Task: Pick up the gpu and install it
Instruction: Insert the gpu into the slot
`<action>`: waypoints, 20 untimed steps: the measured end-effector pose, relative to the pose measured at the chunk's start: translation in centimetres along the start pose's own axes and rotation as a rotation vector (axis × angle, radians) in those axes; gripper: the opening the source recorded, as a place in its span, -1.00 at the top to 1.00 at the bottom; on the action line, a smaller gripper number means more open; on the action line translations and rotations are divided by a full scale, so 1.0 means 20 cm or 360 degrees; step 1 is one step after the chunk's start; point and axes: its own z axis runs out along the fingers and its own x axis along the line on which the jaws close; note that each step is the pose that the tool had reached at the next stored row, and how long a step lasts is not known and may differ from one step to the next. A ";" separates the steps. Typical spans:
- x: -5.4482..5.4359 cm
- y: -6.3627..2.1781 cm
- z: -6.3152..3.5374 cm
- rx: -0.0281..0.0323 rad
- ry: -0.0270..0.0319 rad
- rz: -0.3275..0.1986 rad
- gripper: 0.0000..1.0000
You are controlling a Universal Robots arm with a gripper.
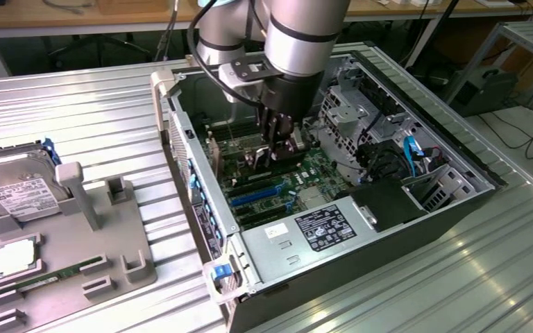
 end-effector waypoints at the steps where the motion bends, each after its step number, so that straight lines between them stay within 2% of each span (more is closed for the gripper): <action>1: 0.00 0.000 0.004 0.00000 0.00000 0.0000 0.46; 20: 0.04 0.000 0.103 -0.00001 0.00001 0.0000 0.46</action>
